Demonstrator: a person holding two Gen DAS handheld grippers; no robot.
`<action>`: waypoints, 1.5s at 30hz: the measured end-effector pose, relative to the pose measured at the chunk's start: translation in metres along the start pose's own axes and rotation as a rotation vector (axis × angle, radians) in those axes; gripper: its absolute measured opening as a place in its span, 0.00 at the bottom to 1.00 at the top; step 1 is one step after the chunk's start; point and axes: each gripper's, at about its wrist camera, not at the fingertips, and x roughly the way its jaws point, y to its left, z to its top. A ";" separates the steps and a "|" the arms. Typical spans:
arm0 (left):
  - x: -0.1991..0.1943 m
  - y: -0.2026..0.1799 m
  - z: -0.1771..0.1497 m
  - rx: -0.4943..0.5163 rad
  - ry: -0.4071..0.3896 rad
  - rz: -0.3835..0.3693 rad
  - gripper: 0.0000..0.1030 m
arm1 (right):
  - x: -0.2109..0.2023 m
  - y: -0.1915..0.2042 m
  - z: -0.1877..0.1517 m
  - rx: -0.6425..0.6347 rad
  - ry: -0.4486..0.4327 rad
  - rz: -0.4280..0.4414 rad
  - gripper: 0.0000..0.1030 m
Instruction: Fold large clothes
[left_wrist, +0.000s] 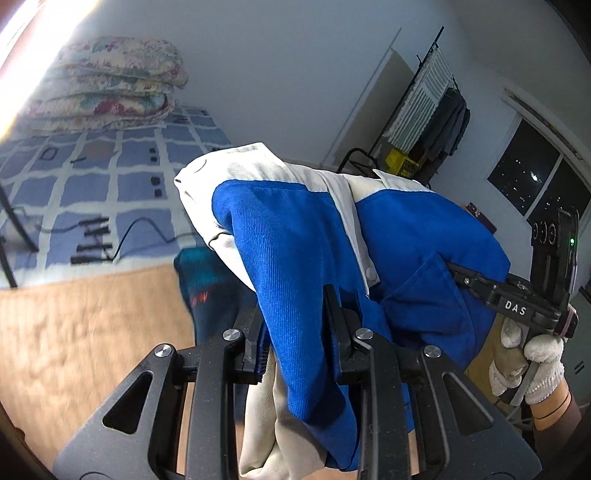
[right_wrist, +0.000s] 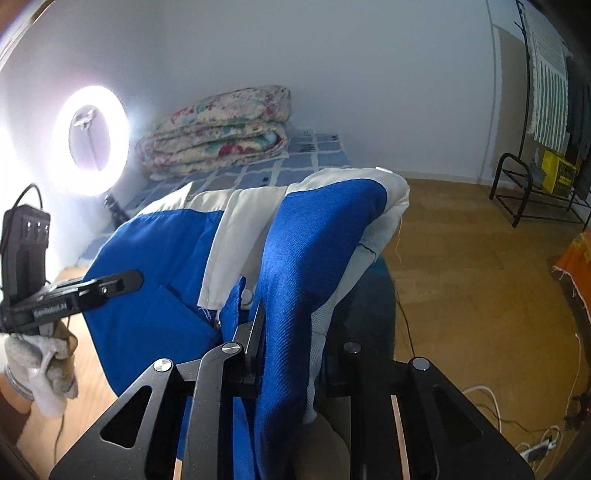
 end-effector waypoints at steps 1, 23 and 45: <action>0.005 0.001 0.003 -0.002 -0.003 0.003 0.23 | 0.004 -0.004 0.004 -0.003 -0.005 -0.001 0.18; 0.067 0.037 -0.009 -0.028 0.055 0.088 0.23 | 0.076 -0.076 0.001 0.151 0.066 -0.009 0.28; 0.055 0.026 -0.029 0.011 0.042 0.171 0.34 | 0.085 -0.082 -0.014 0.191 0.105 -0.242 0.55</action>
